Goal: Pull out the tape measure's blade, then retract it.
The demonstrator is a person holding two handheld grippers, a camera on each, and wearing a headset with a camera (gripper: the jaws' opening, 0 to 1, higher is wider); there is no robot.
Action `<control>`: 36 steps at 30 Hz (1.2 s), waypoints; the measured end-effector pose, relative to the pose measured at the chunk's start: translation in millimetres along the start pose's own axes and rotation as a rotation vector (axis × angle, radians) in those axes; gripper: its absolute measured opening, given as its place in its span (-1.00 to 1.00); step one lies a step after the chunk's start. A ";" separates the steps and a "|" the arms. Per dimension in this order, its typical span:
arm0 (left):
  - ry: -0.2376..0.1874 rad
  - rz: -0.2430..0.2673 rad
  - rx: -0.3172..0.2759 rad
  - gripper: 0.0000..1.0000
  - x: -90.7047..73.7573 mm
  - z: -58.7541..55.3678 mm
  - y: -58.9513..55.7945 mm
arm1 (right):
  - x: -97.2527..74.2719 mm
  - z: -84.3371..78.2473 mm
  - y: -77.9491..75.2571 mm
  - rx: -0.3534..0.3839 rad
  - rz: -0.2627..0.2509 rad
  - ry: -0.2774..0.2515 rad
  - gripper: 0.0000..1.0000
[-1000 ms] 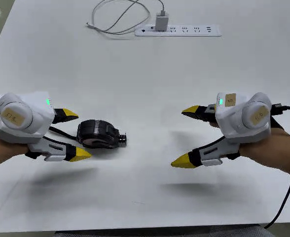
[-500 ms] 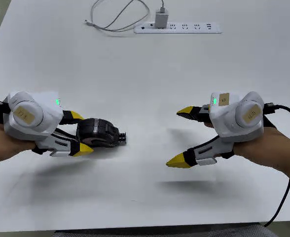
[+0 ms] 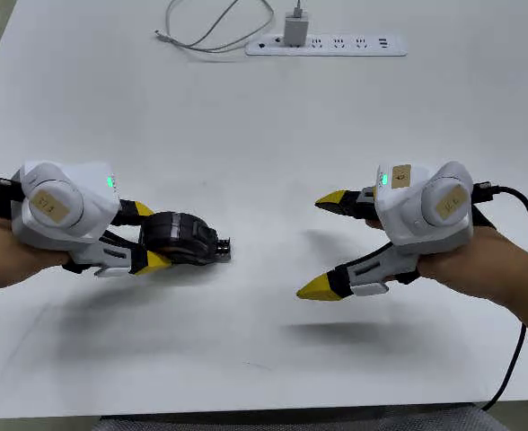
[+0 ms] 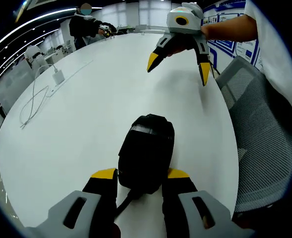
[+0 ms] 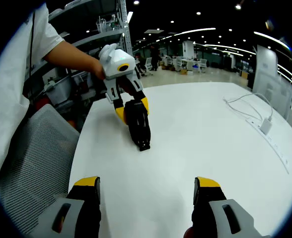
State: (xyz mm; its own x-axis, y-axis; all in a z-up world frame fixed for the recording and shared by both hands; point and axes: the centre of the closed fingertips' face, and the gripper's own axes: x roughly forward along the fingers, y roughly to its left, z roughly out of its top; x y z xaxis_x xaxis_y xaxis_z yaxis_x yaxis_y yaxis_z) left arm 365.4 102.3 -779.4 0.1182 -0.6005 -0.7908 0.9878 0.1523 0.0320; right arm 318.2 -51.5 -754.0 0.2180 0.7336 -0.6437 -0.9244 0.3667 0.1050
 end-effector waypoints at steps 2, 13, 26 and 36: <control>0.001 -0.003 0.015 -0.42 0.7 0.1 -0.8 | 0.6 0.5 -0.5 0.000 -0.001 -0.002 0.50; 0.001 -0.011 0.022 -0.45 1.4 0.4 -1.1 | 7.3 2.6 -2.6 -0.008 -0.003 -0.007 0.48; 0.015 -0.010 0.021 -0.47 2.0 -0.4 -0.7 | 33.1 13.4 -8.3 -0.022 0.034 -0.028 0.29; 0.020 -0.009 0.010 -0.47 2.0 -0.4 -0.8 | 57.2 20.1 -14.2 -0.066 0.036 -0.038 -0.01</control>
State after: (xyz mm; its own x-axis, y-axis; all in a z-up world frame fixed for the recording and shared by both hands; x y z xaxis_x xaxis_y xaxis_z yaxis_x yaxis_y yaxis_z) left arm 364.9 101.3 -781.2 0.1072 -0.5862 -0.8030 0.9898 0.1388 0.0308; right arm 350.1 -3.2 -777.0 0.1949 0.7673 -0.6109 -0.9503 0.3020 0.0761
